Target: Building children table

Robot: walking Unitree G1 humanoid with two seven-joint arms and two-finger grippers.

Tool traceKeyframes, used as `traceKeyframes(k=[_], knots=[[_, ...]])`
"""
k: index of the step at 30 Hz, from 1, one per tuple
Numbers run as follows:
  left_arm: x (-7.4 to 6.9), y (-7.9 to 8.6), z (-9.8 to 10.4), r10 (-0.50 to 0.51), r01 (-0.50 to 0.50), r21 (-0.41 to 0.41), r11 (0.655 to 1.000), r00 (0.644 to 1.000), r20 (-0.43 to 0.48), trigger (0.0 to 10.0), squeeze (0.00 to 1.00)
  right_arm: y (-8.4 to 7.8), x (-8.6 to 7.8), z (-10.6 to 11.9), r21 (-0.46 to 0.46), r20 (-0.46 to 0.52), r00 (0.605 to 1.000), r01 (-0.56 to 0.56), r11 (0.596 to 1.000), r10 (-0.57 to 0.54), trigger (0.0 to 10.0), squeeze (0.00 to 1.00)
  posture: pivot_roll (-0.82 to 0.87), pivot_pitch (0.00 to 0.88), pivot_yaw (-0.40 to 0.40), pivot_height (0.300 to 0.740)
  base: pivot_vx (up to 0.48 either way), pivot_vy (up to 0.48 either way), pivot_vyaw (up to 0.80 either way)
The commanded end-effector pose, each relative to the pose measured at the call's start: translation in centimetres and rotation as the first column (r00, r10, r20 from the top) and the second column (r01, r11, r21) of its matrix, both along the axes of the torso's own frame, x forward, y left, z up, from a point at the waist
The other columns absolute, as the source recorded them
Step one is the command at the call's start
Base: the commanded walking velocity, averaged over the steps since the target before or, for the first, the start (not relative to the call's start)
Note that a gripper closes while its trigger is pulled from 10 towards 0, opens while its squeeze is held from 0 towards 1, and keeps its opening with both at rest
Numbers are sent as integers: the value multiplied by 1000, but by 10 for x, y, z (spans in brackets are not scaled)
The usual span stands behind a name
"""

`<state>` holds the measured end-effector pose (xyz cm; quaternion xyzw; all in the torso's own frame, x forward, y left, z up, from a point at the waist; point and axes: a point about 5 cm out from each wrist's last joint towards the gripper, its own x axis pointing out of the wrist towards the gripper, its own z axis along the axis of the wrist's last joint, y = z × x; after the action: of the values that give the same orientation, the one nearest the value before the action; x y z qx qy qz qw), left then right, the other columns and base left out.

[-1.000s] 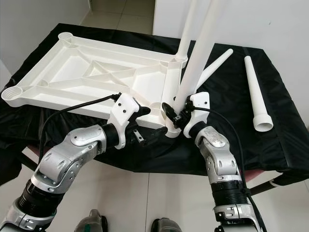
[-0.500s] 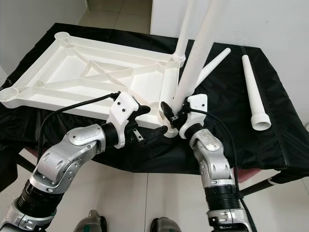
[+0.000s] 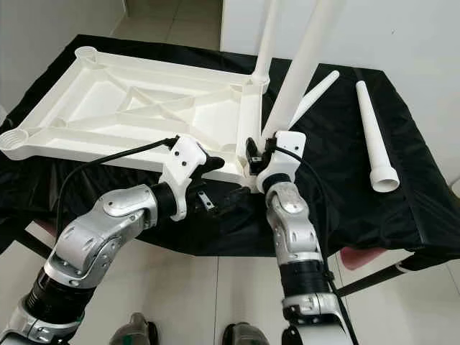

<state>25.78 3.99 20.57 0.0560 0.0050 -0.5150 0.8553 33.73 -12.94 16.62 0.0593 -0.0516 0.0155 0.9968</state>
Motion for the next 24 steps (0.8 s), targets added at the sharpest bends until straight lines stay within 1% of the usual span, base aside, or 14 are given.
traceKeyframes(k=[1, 3, 4, 5, 6, 7, 8, 10, 11, 16, 21, 22, 23, 24], knots=[[-1, -1, 3, 13, -13, -10, 1000, 1000, 7, 10000, 0, -6, 1, -17, 33, -91, 993, 75, 997, -72, 10000, 0, 83, 85, -33, 740, 0, 0, 0], [-1, -1, 3, 13, -13, -10, 1000, 1000, 7, 10000, 0, -6, 1, -17, 33, -91, 993, 75, 997, -72, 10000, 0, 83, 85, -33, 740, 0, 0, 0], [-1, -1, 4, 13, -12, -10, 1000, 1000, 7, 10000, 0, -3, 4, -16, 37, -99, 986, 135, 990, -131, 10000, 0, 86, 82, -34, 740, 0, 0, 0], [-1, -1, 4, 13, -12, -10, 1000, 1000, 7, 10000, 0, -3, 4, -16, 37, -99, 986, 135, 990, -131, 10000, 0, 86, 82, -34, 740, 0, 0, 0], [-1, -1, 4, 12, -12, -12, 1000, 1000, 7, 10000, 0, 0, 9, -14, 33, -113, 976, 193, 981, -188, 10000, 0, 87, 79, -34, 740, 0, 0, 0], [-1, -1, 4, 12, -12, -12, 1000, 1000, 7, 10000, 0, 0, 9, -14, 33, -113, 976, 193, 981, -188, 10000, 0, 87, 79, -34, 740, 0, 0, 0], [-1, -2, 4, 11, -11, -14, 1000, 1000, 7, 10000, 0, 3, 12, -12, 34, -127, 964, 238, 971, -232, 10000, 0, 87, 78, -35, 740, 0, 0, 0], [-1, -2, 4, 11, -11, -14, 1000, 1000, 7, 10000, 0, 3, 12, -12, 34, -127, 964, 238, 971, -232, 10000, 0, 87, 78, -35, 740, 0, 0, 0], [-2, -2, 4, 10, -10, -17, 1000, 1000, 8, 10000, 0, 5, 15, -9, 35, -132, 958, 263, 964, -256, 10000, 0, 88, 76, -38, 740, 0, 0, 0], [-2, -3, 5, 13, -13, -21, 1000, 1000, 8, 10000, 0, 7, 18, -7, 40, -133, 951, 286, 957, -279, 10000, 0, 92, 74, -46, 740, 0, 0, 0], [-2, -3, 5, 17, -17, -26, 1000, 1000, 8, 10000, 0, 7, 18, -8, 34, -123, 953, 283, 958, -277, 10000, 0, 92, 72, -46, 740, 0, 0, 0], [-2, -4, 5, 17, -17, -27, 999, 1000, 9, 10000, 0, 6, 18, -8, 33, -116, 955, 279, 960, -274, 10000, 1000, 92, 72, -46, 740, 0, 0, 0], [-2, -4, 5, 17, -17, -27, 999, 1000, 9, 10000, 0, 6, 18, -8, 33, -116, 955, 279, 960, -274, 10000, 1000, 92, 72, -46, 740, 0, 0, 0], [-2, -4, 5, 16, -16, -28, 999, 1000, 9, 10000, 0, 6, 18, -7, 38, -104, 962, 256, 966, -251, 10000, 1000, 89, 68, -48, 740, 0, 0, 0]])
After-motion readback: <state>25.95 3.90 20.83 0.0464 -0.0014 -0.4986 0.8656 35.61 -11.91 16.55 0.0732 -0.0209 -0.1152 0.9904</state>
